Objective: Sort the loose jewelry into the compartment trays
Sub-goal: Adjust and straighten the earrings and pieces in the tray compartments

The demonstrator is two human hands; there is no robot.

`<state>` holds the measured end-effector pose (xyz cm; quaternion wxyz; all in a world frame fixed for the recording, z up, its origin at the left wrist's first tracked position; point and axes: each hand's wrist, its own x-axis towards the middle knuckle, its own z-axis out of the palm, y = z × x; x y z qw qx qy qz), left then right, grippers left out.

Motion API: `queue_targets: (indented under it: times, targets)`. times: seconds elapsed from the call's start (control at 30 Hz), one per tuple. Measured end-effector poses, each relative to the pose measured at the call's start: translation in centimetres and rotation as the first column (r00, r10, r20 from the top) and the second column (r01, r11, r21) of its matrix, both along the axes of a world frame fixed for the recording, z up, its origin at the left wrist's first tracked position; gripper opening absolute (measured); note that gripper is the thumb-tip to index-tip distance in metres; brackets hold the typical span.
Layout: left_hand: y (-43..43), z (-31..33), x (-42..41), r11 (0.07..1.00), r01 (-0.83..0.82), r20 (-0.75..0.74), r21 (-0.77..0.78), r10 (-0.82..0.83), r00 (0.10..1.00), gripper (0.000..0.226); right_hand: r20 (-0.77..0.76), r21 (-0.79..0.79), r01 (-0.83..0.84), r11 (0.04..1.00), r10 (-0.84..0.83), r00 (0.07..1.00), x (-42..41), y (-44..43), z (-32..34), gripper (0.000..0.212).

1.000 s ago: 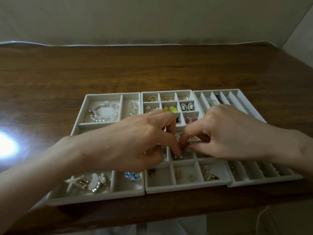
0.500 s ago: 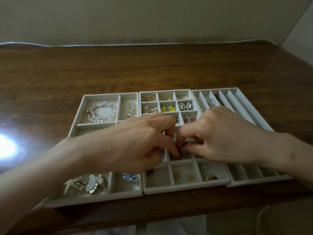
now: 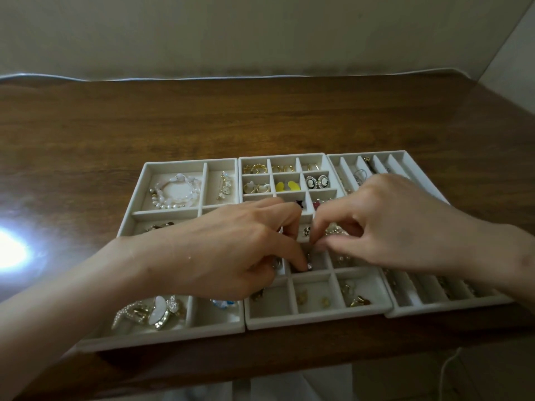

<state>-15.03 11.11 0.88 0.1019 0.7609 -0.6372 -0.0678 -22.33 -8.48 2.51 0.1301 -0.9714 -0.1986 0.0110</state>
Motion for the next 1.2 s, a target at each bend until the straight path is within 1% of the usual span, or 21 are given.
queue_targets:
  times: [0.13, 0.23, 0.33, 0.47, 0.53, 0.67, 0.8, 0.9, 1.0, 1.07, 1.2]
  targets:
    - [0.0, 0.1, 0.1, 1.0, -0.011, -0.008, -0.025, 0.011, 1.0, 0.047, 0.018, 0.097, 0.03, 0.995, -0.032, 0.999, -0.3, -1.1, 0.5, 0.006]
    - [-0.1, 0.1, 0.2, 1.0, -0.018, 0.008, -0.024, 0.018, 1.0, 0.047, -0.005, 0.14, 0.061, 0.988, -0.061, 0.998, -0.6, -1.7, 0.5, 0.014]
    - [-0.2, 0.0, 0.0, 1.0, -0.019, 0.02, -0.022, 0.019, 1.0, 0.047, -0.01, 0.149, 0.07, 0.986, -0.07, 0.998, -0.8, -1.8, 0.5, 0.013]
    - [-0.3, 0.0, 0.1, 1.0, -0.023, 0.024, -0.019, 0.024, 0.999, 0.048, -0.029, 0.16, 0.082, 0.984, -0.079, 0.996, -1.0, -1.7, 0.5, 0.022]
    - [-0.3, 0.0, 0.1, 0.999, -0.027, 0.013, -0.023, 0.028, 1.0, 0.047, -0.035, 0.149, 0.089, 0.985, -0.084, 0.996, -1.0, -1.8, 0.6, 0.019]
    - [-0.2, 0.2, 0.3, 0.999, -0.028, 0.007, -0.041, 0.028, 1.0, 0.044, -0.069, 0.086, 0.09, 0.992, -0.084, 0.994, -0.9, -2.2, 0.9, 0.007]
    - [-0.4, 0.3, 0.7, 0.993, -0.049, -0.01, -0.108, 0.048, 0.999, 0.036, -0.124, -0.008, 0.081, 0.997, -0.081, 0.989, -1.0, -2.2, 1.0, 0.012]
    - [-0.8, 0.3, 0.8, 0.981, -0.092, -0.039, -0.17, 0.087, 0.995, 0.031, -0.145, -0.044, 0.07, 0.997, -0.075, 0.987, -1.1, -1.9, 0.7, 0.012]
    - [-1.6, 0.5, 1.1, 0.964, -0.143, -0.103, -0.226, 0.122, 0.987, 0.029, -0.138, -0.093, 0.039, 0.995, -0.051, 0.989, -1.1, -1.5, 0.3, 0.018]
    - [-2.2, 0.7, 1.3, 0.951, -0.179, -0.158, -0.254, 0.142, 0.977, 0.024, -0.121, -0.121, 0.029, 0.992, -0.043, 0.992, -1.1, -1.3, 0.3, 0.019]
    - [-3.0, 1.3, 1.7, 0.939, -0.197, -0.203, -0.282, 0.142, 0.969, 0.022, -0.079, -0.112, 0.035, 0.993, -0.044, 0.996, -1.1, -1.1, 0.2, 0.018]
